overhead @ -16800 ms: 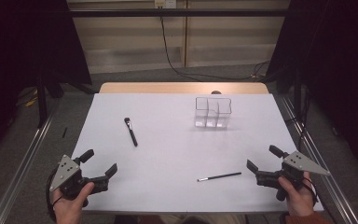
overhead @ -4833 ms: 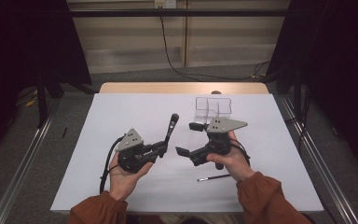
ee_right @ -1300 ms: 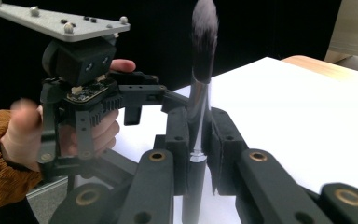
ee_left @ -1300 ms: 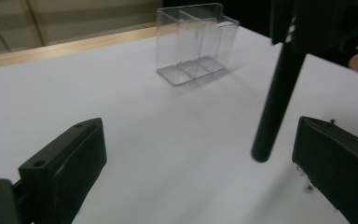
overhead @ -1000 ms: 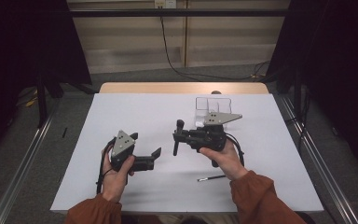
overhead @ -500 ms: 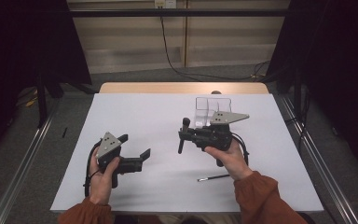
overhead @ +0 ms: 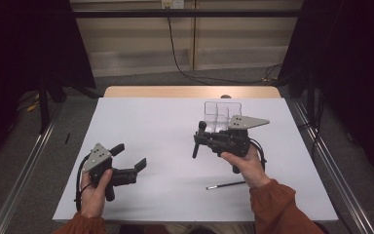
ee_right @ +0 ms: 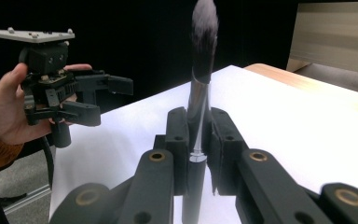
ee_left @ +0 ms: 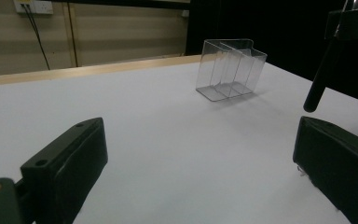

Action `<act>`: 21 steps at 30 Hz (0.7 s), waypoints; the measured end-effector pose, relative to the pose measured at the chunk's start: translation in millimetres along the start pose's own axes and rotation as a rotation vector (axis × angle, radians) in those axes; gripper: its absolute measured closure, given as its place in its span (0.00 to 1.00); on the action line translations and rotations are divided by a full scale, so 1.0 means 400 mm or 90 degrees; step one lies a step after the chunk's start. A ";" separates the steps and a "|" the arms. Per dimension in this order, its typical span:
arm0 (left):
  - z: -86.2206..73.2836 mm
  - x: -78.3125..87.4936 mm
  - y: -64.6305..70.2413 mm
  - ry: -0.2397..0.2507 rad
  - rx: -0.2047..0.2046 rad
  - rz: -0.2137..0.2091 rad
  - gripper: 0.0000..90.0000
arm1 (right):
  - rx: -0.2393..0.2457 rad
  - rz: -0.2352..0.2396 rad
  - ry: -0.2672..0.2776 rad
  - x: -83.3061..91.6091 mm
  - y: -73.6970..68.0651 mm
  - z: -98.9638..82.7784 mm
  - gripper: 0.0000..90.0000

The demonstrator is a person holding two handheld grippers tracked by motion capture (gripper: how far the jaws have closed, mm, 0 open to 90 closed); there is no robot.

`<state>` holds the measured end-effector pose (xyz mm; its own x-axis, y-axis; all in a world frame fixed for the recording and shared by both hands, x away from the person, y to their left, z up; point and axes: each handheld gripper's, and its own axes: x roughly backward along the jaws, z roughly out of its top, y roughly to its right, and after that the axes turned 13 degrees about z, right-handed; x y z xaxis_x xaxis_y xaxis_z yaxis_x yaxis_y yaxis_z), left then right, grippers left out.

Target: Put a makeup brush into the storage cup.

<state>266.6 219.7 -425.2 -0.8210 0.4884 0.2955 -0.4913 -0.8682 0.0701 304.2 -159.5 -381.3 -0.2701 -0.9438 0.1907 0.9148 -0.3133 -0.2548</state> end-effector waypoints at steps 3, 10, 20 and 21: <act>-0.004 0.015 -0.007 0.010 -0.014 -0.002 0.03 | -0.002 -0.005 0.000 0.006 0.002 0.000 0.88; -0.022 0.029 -0.024 0.009 -0.005 0.007 0.04 | 0.001 -0.035 -0.006 0.031 0.014 -0.001 0.88; -0.040 0.035 -0.036 0.000 -0.015 0.002 0.04 | -0.013 -0.089 -0.001 0.087 0.046 -0.002 0.88; -0.041 0.037 -0.038 0.000 -0.013 0.006 0.04 | -0.014 -0.093 0.000 0.093 0.050 -0.001 0.88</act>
<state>257.1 241.7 -437.5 -0.8258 0.4797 0.2964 -0.4888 -0.8711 0.0481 312.2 -200.8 -379.7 -0.4002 -0.8879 0.2269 0.8587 -0.4498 -0.2454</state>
